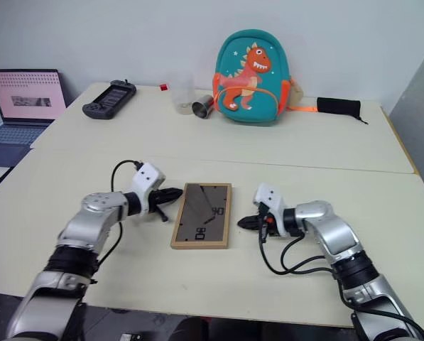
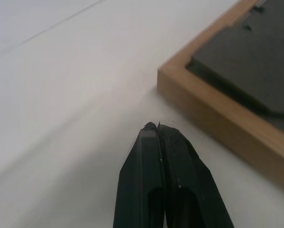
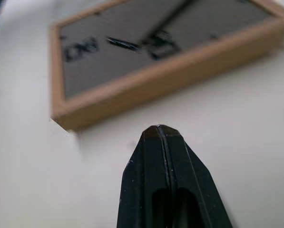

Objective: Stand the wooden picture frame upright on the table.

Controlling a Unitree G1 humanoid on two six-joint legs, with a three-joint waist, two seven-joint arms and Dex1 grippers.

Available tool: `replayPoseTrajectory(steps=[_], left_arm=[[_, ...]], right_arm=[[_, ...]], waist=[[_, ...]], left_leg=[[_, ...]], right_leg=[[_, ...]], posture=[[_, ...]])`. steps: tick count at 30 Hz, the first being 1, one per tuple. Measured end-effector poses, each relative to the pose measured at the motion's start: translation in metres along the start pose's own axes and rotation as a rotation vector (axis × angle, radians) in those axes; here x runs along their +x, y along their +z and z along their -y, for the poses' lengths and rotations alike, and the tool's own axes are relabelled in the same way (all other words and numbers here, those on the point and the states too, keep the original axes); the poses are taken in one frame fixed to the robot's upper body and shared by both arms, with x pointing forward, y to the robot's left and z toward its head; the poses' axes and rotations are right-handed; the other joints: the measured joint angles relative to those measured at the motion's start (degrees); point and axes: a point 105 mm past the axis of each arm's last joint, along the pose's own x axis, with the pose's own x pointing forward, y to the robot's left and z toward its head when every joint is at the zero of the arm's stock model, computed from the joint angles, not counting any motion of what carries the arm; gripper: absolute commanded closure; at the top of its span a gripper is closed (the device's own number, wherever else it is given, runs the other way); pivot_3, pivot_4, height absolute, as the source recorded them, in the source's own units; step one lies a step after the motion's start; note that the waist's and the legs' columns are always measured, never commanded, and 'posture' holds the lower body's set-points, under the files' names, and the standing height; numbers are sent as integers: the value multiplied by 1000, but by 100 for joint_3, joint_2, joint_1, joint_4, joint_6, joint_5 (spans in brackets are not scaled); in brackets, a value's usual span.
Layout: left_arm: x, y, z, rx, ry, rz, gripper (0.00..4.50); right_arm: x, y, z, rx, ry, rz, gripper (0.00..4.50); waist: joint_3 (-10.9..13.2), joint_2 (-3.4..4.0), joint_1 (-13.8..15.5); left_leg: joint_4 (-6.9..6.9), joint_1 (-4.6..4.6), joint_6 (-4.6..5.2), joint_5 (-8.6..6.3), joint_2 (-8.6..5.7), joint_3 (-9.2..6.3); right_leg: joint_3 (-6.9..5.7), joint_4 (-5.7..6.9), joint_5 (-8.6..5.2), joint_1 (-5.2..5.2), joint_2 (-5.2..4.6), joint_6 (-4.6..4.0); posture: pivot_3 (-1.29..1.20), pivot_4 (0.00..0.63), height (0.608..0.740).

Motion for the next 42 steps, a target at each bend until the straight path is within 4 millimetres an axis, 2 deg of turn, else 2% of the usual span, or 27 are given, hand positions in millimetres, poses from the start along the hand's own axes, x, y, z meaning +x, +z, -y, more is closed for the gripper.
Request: replayPoseTrajectory(steps=[2, 4, 6, 24, 29, 42], left_arm=[[-13, -7, 5, -35, -49, -40, 4450], [-26, -12, 18, -38, -149, -102, 4450], [-25, -12, 23, -36, -189, -119, 4450], [34, 21, 75, 73, -401, -67, 4450], [46, 28, 78, 96, -408, -52, 4450], [52, 31, 78, 123, -391, -35, 4450]], right_arm=[[-8, 0, 5, -1, -28, 1, 4500], [-11, -3, 5, 8, -30, 0, 4500], [-11, -5, 4, 14, -31, -2, 4500], [-15, -15, 3, 44, -85, 5, 4500], [-16, -16, 3, 47, -87, 0, 4500], [-17, -17, -1, 54, -47, -11, 4500]], waist=[[0, 0, -23], [1, 1, -29], [2, 4, -21], [2, 3, 162], [2, 3, 138], [2, 3, 140]], left_leg=[[-5, 0, 0, 0, 2, -3], [-10, 1, 0, 0, 2, -2], [-6, 0, 0, 0, -1, -1], [13, -7, 1, 0, -11, -3], [12, -6, 1, 1, -10, -3], [13, -5, 2, 1, -11, -4]], right_leg=[[-5, 0, -1, -1, 2, -1], [-3, -4, -1, 0, 4, -1], [-1, -5, -1, 1, 3, -1], [4, -10, 3, 9, -3, 6], [5, -7, 3, 8, -1, 6], [5, -7, 3, 9, -1, 6]], posture=[[0, 150, 740], [0, 150, 740], [0, 150, 740], [0, 150, 740], [0, 150, 740], [0, 150, 740]])
